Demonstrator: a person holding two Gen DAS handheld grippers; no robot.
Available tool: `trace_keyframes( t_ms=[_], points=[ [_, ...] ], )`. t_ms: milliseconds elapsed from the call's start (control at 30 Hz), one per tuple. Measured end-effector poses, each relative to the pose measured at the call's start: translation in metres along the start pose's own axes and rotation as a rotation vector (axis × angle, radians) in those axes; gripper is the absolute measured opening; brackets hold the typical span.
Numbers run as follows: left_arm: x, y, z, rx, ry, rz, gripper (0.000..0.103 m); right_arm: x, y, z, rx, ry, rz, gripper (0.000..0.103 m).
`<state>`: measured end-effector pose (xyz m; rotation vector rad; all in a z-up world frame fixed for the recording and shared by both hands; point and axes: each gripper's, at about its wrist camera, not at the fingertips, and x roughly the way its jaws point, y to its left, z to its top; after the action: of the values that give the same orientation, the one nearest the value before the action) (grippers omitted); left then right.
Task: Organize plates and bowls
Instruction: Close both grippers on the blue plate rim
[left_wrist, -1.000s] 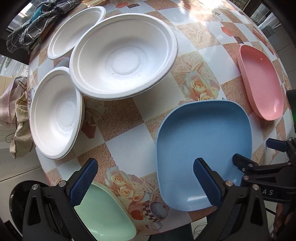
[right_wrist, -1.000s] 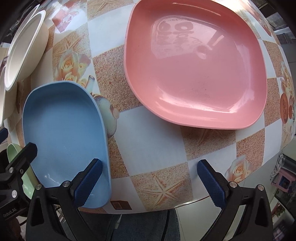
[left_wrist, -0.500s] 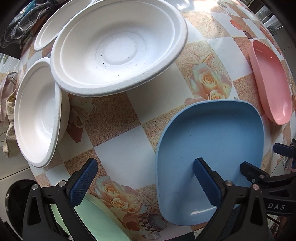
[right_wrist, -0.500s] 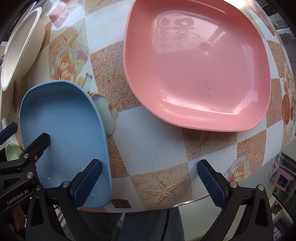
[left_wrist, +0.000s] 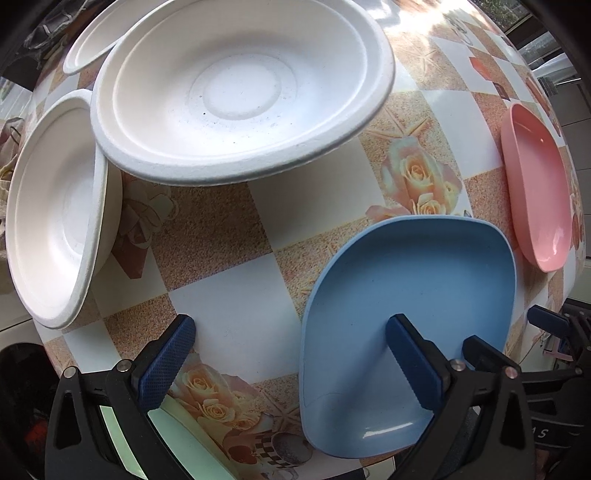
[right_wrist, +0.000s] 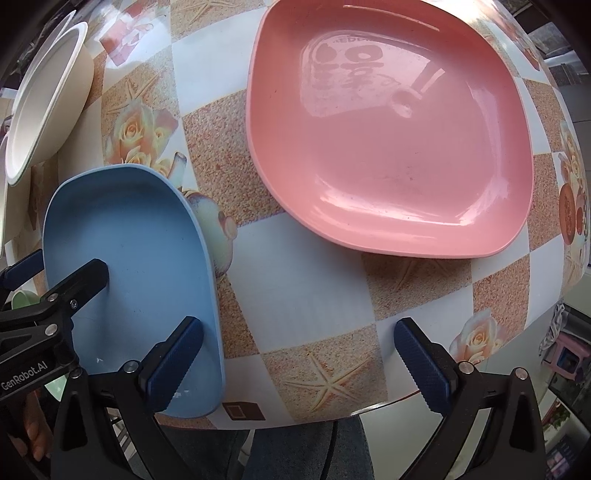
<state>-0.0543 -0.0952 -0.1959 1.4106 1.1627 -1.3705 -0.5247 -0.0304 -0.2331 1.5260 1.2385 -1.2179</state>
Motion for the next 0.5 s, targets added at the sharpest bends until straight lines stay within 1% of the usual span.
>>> trace_keyframes(
  t_ms=[33, 100, 133, 167, 200, 233, 267, 300, 333, 367, 400, 433, 500],
  points=[
    [0.000, -0.001, 0.001, 0.004, 0.002, 0.007, 0.103, -0.001, 0.001, -0.001, -0.003, 0.001, 0.000, 0.103],
    [-0.001, -0.006, 0.000, 0.021, 0.000, 0.030, 0.101, -0.005, 0.005, -0.003, -0.025, -0.005, -0.004, 0.097],
    [-0.003, -0.012, -0.004, 0.031, 0.000, 0.040, 0.100, -0.009, 0.008, -0.005, -0.043, -0.017, -0.003, 0.089],
    [-0.003, -0.015, -0.005, 0.043, -0.005, 0.047, 0.096, -0.013, 0.012, -0.006, -0.062, -0.029, -0.003, 0.078],
    [-0.005, -0.019, -0.006, 0.056, -0.010, 0.052, 0.092, -0.018, 0.017, -0.008, -0.085, -0.045, 0.000, 0.073],
    [-0.004, -0.025, -0.009, 0.066, -0.015, 0.056, 0.089, -0.022, 0.021, -0.009, -0.108, -0.056, 0.004, 0.064],
    [-0.004, -0.027, -0.009, 0.069, -0.018, 0.056, 0.084, -0.024, 0.026, -0.010, -0.129, -0.062, 0.002, 0.057],
    [-0.005, -0.030, -0.011, 0.057, -0.018, 0.049, 0.077, -0.025, 0.030, -0.011, -0.146, -0.067, 0.000, 0.054],
    [-0.004, -0.032, -0.012, 0.040, -0.013, 0.033, 0.072, -0.027, 0.033, -0.013, -0.152, -0.073, 0.008, 0.046],
    [-0.004, -0.034, -0.012, 0.024, -0.008, 0.013, 0.062, -0.028, 0.035, -0.015, -0.153, -0.074, 0.029, 0.027],
    [-0.004, -0.036, -0.013, 0.011, -0.003, -0.012, 0.050, -0.028, 0.037, -0.016, -0.152, -0.064, 0.081, 0.016],
    [-0.003, -0.038, -0.014, 0.011, 0.002, -0.006, 0.051, -0.026, 0.039, -0.018, -0.141, -0.037, 0.118, 0.013],
    [-0.002, -0.045, -0.017, 0.035, 0.011, 0.009, 0.051, -0.026, 0.041, -0.023, -0.136, -0.035, 0.118, 0.013]
  ],
)
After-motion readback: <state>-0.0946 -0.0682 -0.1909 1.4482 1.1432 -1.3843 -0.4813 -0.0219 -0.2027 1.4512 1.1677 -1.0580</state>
